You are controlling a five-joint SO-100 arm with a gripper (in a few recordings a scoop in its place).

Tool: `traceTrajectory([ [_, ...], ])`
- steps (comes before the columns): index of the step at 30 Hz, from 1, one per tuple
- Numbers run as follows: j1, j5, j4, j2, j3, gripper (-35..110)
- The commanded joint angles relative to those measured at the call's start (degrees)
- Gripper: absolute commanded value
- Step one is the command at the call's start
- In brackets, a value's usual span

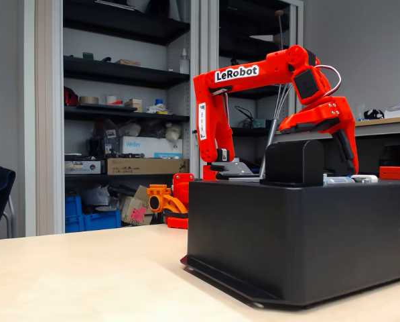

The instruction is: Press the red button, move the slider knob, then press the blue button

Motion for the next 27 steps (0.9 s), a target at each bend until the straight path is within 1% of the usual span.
traceTrajectory([
  [1,-0.6,0.3,0.0,1.5,1.5,91],
  [6,-0.5,-0.2,-0.2,1.9,1.7,91],
  [11,-0.4,-1.1,2.7,1.9,-2.6,91],
  [20,1.7,-6.8,4.4,2.1,-11.0,89],
  [23,3.3,-9.6,5.4,2.9,-14.2,80],
  [27,5.6,-11.1,6.6,5.5,-14.8,60],
])
